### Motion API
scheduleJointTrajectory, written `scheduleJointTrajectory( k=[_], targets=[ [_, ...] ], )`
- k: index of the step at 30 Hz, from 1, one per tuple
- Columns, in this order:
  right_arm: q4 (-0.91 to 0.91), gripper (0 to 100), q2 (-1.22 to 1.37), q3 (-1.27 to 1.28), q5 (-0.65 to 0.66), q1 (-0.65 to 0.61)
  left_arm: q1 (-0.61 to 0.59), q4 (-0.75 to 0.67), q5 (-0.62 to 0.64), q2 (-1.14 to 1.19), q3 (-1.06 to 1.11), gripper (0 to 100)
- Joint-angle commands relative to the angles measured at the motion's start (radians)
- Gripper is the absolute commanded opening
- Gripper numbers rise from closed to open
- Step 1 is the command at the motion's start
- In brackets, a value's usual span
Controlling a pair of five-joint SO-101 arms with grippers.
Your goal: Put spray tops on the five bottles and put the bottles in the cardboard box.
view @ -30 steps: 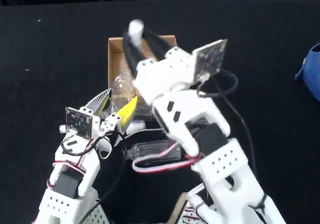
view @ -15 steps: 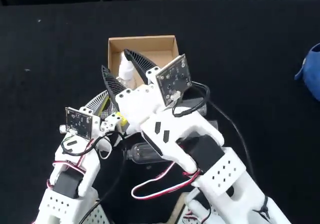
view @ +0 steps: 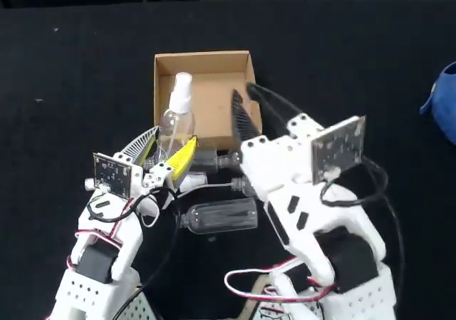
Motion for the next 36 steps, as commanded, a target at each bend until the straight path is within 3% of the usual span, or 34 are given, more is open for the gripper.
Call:
scheduleJointTrajectory(
  k=[1, 7, 11, 15, 20, 23, 29, 36],
  targets=[
    [0.003, 7.7, -0.008, 0.101, 0.018, 0.109, -0.142, -0.017, 0.003, -0.009, -0.048, 3],
    [-0.020, 7.1, -0.018, 0.306, -0.032, 0.173, -0.446, -0.012, 0.006, 0.002, -0.159, 3],
    [-0.215, 7.1, -0.015, 0.450, -0.040, 0.250, -0.596, -0.014, 0.009, 0.029, -0.189, 3],
    [-0.393, 7.0, -0.008, 0.599, -0.040, 0.229, -0.630, -0.021, 0.003, 0.186, -0.234, 3],
    [-0.466, 7.0, -0.016, 0.670, -0.035, 0.206, -0.634, -0.031, 0.002, 0.480, -0.426, 3],
    [-0.468, 7.0, -0.016, 0.674, -0.032, 0.206, -0.699, -0.146, 0.002, 0.640, -0.496, 3],
    [-0.462, 7.0, -0.016, 0.676, -0.032, 0.206, -0.869, -0.525, 0.002, 0.908, -0.472, 3],
    [-0.462, 7.0, -0.016, 0.676, -0.032, 0.201, -0.975, -0.684, 0.002, 1.132, -0.509, 3]
  ],
)
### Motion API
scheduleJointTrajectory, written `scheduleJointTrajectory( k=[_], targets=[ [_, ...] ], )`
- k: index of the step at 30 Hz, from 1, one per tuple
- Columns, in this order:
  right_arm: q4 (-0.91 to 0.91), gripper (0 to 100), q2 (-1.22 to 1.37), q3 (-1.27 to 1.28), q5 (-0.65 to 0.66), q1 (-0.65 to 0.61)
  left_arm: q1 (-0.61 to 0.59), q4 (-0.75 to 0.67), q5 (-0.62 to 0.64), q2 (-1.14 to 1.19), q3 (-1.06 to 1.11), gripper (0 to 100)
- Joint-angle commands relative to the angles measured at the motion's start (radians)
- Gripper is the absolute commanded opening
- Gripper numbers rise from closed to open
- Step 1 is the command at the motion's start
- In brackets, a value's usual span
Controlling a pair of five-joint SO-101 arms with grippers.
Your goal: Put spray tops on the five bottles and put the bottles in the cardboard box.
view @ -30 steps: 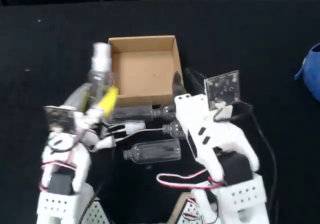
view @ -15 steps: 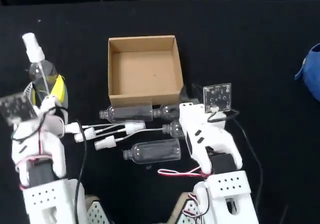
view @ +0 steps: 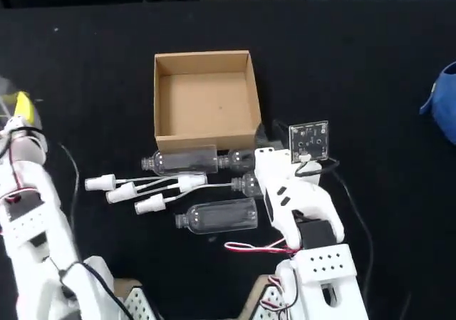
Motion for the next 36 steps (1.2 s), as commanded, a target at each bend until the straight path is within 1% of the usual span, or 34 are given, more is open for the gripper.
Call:
scheduleJointTrajectory(
  k=[1, 7, 16, 24, 28, 36],
  targets=[
    [-0.026, 7.0, -0.019, -0.005, 0.002, -0.020, -0.068, -0.106, 0.002, 0.081, -0.093, 3],
    [-0.029, 7.0, -0.019, -0.005, -0.003, -0.020, -0.116, -0.253, 0.002, 0.216, -0.085, 3],
    [-0.026, 7.0, -0.019, -0.007, -0.002, -0.015, -0.117, -0.430, 0.002, 0.393, -0.087, 3],
    [-0.026, 7.0, -0.019, -0.007, -0.003, -0.020, -0.136, -0.624, 0.000, 0.566, -0.094, 3],
    [-0.025, 7.0, -0.019, -0.007, -0.005, -0.020, -0.156, -0.660, 0.000, 0.615, -0.096, 3],
    [-0.025, 7.0, -0.019, -0.005, 0.000, -0.017, -0.176, -0.654, 0.000, 0.690, -0.151, 3]
  ],
)
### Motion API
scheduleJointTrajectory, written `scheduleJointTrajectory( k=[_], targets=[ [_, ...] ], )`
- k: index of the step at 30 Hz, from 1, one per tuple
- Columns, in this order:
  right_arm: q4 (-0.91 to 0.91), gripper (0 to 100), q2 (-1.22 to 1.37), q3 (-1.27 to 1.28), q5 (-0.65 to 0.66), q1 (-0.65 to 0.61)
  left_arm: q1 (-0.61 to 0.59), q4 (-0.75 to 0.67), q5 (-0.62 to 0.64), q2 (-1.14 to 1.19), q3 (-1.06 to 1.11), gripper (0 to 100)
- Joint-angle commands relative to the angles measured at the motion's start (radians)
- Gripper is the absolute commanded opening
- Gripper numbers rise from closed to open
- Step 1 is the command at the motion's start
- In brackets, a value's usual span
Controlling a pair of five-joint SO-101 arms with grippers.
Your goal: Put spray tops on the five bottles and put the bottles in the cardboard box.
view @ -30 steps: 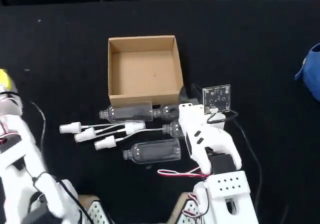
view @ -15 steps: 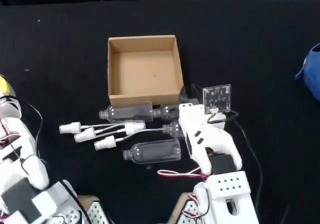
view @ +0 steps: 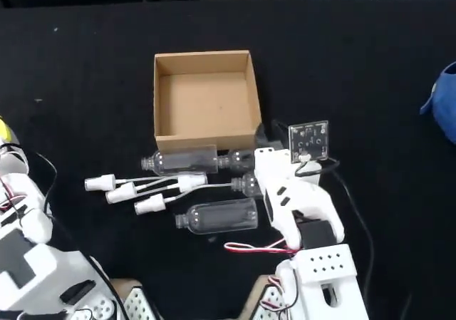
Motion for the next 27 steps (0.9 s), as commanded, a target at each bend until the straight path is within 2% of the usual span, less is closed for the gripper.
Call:
scheduleJointTrajectory(
  k=[1, 11, 17, 27],
  targets=[
    [-0.025, 7.0, -0.019, -0.005, 0.000, -0.012, -0.016, -0.023, 0.000, 0.026, -0.091, 3],
    [-0.032, 7.0, -0.019, -0.007, 0.000, -0.014, -0.085, -0.031, -0.002, 0.138, -0.162, 3],
    [-0.032, 7.0, -0.019, -0.007, 0.002, -0.014, -0.090, -0.031, -0.149, 0.215, -0.205, 3],
    [-0.032, 7.0, -0.019, -0.008, 0.002, -0.012, -0.105, -0.031, -0.152, 0.256, -0.202, 3]
  ],
)
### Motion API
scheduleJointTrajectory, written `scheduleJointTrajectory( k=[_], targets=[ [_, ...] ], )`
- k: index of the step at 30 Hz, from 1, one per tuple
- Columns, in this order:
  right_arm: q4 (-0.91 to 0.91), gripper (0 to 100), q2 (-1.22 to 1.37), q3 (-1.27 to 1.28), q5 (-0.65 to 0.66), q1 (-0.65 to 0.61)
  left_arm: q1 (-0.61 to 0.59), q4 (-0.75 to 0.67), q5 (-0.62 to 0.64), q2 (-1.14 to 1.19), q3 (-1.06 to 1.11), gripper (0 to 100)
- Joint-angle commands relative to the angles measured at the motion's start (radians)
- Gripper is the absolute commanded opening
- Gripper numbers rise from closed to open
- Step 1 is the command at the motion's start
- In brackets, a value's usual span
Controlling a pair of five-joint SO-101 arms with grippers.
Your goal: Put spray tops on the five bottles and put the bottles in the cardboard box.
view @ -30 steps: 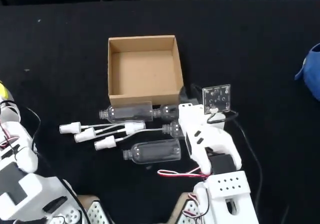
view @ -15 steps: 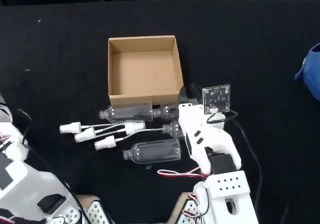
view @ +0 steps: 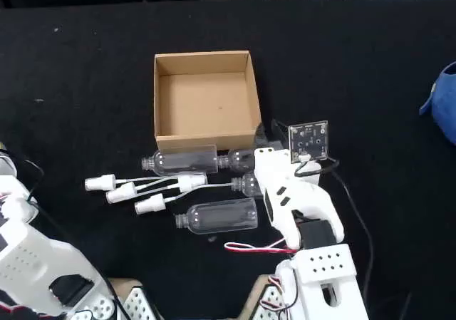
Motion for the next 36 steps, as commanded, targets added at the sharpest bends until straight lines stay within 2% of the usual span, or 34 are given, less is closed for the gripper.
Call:
scheduleJointTrajectory(
  k=[1, 8, 16, 33, 36],
  targets=[
    [-0.032, 7.0, -0.019, -0.008, 0.002, -0.012, -0.036, -0.026, -0.011, -0.003, -0.031, 3],
    [-0.032, 7.0, -0.019, -0.010, 0.002, -0.012, -0.088, -0.044, -0.011, -0.005, 0.021, 3],
    [-0.032, 7.0, -0.019, -0.010, 0.002, -0.012, -0.104, -0.399, -0.011, 0.006, 0.211, 3],
    [-0.032, 7.0, -0.019, -0.007, 0.002, -0.011, -0.151, -0.371, -0.009, 0.008, 0.269, 4],
    [-0.032, 7.0, -0.019, -0.007, 0.002, -0.011, -0.153, -0.371, -0.009, 0.008, 0.278, 10]
  ],
)
